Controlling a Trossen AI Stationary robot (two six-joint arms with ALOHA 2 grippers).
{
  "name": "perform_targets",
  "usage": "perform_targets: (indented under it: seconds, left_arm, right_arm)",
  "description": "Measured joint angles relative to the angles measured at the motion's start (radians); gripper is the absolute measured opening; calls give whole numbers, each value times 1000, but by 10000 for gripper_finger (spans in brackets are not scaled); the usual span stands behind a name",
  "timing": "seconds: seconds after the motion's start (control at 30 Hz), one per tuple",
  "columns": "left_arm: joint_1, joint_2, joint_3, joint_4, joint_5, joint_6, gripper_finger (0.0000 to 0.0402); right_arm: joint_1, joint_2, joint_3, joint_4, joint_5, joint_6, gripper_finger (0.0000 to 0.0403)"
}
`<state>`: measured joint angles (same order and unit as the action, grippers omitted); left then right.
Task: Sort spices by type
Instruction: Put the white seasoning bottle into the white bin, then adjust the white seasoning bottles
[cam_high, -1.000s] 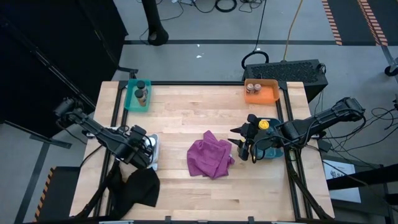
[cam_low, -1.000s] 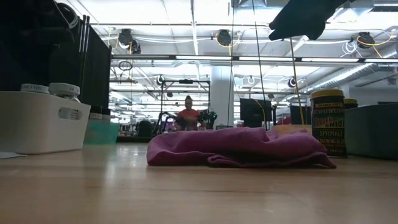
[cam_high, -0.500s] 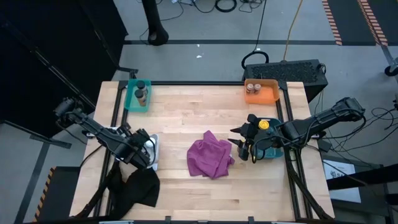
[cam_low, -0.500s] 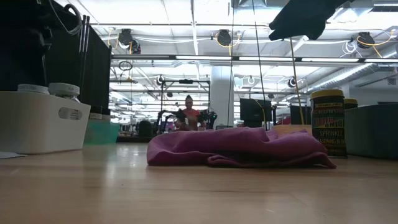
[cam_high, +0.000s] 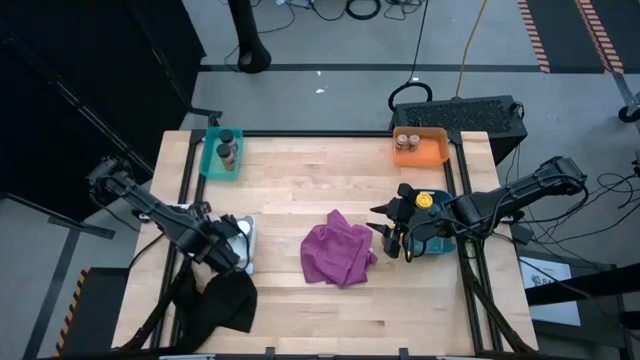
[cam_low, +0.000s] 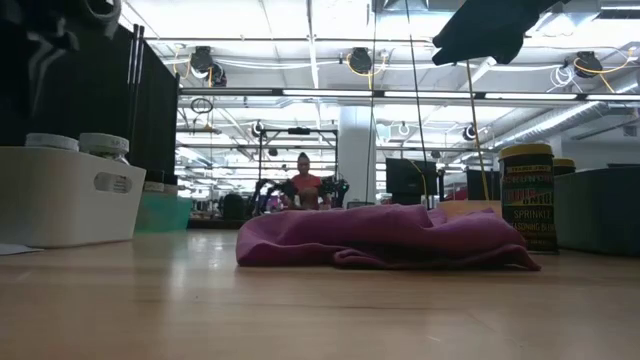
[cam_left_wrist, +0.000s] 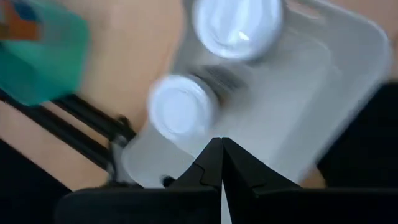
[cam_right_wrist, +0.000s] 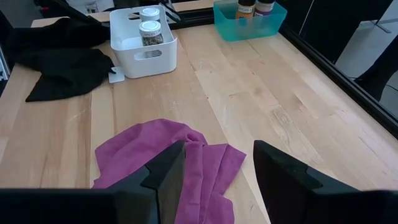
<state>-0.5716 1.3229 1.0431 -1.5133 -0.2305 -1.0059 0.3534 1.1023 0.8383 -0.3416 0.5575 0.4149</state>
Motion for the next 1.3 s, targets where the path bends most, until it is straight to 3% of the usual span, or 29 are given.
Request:
perform_targets:
  seconds: [0.43, 0.87, 1.3]
  left_arm:
    - [-15, -1, -46, 90, 11, -54, 10]
    - [-12, -1, -106, 123, -130, -89, 10]
    - [-19, -1, -80, 148, -98, -106, 11]
  right_arm:
    - [0, 0, 0, 0, -2, 8, 171]
    - [0, 0, 0, 0, -2, 11, 171]
    - [0, 0, 0, 0, 0, 11, 171]
